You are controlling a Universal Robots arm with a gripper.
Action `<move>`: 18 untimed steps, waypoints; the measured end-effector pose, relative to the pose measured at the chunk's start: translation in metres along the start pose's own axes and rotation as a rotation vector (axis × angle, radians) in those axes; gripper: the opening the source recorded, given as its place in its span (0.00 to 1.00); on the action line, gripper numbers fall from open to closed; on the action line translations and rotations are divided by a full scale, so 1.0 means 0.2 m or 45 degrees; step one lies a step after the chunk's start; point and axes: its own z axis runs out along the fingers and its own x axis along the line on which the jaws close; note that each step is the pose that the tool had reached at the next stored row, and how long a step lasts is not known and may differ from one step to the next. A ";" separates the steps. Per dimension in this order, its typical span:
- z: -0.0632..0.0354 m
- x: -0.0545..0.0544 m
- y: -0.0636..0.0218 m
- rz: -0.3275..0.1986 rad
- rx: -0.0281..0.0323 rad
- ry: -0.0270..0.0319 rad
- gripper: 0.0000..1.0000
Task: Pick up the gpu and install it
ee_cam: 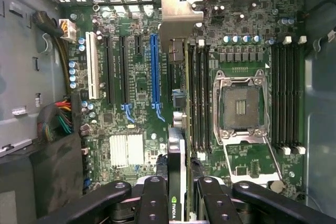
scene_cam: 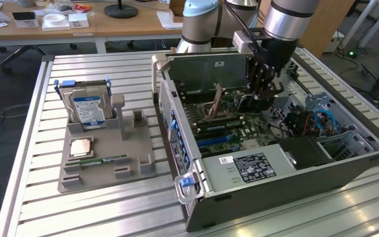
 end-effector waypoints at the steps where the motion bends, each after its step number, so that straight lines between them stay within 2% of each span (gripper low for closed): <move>1: 0.007 0.00 0.002 0.000 0.0000 0.0002 0.27; 5: 0.028 0.01 0.009 0.000 0.0000 0.0001 0.27; 10: 0.031 0.01 0.020 0.000 0.0001 0.0000 0.27; 18: 0.031 0.02 0.073 0.000 0.0001 0.0001 0.27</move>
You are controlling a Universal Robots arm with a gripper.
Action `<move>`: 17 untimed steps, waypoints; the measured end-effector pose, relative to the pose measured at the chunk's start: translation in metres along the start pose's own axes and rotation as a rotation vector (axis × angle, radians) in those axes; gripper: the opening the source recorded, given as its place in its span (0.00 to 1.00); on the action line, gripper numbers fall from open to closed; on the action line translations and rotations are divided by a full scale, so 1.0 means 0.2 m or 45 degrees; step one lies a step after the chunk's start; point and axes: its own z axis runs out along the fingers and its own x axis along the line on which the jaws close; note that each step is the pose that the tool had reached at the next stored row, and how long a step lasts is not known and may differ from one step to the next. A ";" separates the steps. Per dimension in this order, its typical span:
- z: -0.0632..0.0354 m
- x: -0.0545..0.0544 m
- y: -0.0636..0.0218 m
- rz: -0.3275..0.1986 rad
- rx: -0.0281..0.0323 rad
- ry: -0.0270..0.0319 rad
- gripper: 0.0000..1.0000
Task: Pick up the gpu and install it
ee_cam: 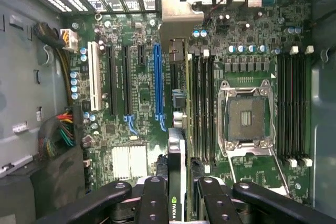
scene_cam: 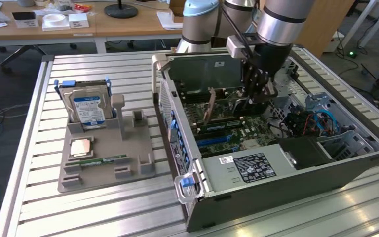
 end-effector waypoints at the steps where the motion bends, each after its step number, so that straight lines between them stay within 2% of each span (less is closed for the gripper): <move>1: 0.000 0.00 0.009 0.000 0.0002 -0.0001 0.27; 6: 0.006 0.00 0.048 0.000 0.0014 -0.0001 0.27; 11: 0.049 0.01 0.057 0.000 0.0016 -0.0001 0.27; 17: 0.055 0.04 0.065 0.000 0.0016 -0.0002 0.27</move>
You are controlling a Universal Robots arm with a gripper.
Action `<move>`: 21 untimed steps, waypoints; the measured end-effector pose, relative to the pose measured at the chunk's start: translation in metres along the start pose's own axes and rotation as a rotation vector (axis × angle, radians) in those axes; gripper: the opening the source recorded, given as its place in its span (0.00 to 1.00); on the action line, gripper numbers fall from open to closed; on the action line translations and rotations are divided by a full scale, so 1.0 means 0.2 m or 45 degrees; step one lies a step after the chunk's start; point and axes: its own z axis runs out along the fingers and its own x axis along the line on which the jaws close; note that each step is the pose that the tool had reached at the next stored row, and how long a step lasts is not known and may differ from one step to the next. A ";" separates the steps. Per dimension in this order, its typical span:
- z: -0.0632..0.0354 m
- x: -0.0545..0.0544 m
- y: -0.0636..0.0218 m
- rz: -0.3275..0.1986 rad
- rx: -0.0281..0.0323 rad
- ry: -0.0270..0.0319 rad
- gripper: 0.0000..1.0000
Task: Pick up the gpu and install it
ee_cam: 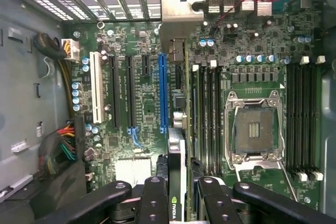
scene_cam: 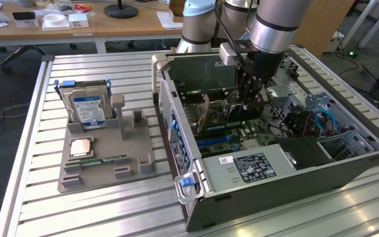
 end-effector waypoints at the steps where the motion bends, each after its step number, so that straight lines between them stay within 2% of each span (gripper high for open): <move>1: 0.000 0.00 0.002 0.000 0.0001 0.0001 0.27; 8: 0.040 0.01 0.029 0.000 -0.0001 0.0002 0.27; 16: 0.055 0.05 0.058 0.000 0.0000 0.0000 0.27; 21: 0.065 0.06 0.077 0.000 0.0012 -0.0032 0.27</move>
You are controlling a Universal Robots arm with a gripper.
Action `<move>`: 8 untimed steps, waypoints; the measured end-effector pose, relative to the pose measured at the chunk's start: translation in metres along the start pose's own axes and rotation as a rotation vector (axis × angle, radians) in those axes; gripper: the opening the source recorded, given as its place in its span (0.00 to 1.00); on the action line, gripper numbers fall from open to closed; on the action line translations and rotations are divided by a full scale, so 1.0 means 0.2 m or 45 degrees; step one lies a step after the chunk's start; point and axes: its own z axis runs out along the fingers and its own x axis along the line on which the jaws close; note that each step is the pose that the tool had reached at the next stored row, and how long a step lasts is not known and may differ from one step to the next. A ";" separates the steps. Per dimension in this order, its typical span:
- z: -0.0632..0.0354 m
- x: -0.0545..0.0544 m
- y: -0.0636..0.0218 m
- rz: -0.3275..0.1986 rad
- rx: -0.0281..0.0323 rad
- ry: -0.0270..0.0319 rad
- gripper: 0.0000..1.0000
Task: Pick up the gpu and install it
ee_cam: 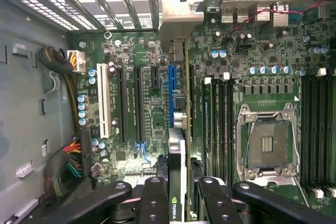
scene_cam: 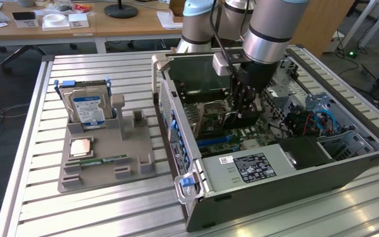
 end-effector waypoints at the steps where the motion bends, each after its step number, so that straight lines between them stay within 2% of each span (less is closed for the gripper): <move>1: 0.004 0.00 0.004 0.000 0.0000 0.0000 0.27; 8: 0.012 0.00 0.015 0.000 0.0001 -0.0004 0.27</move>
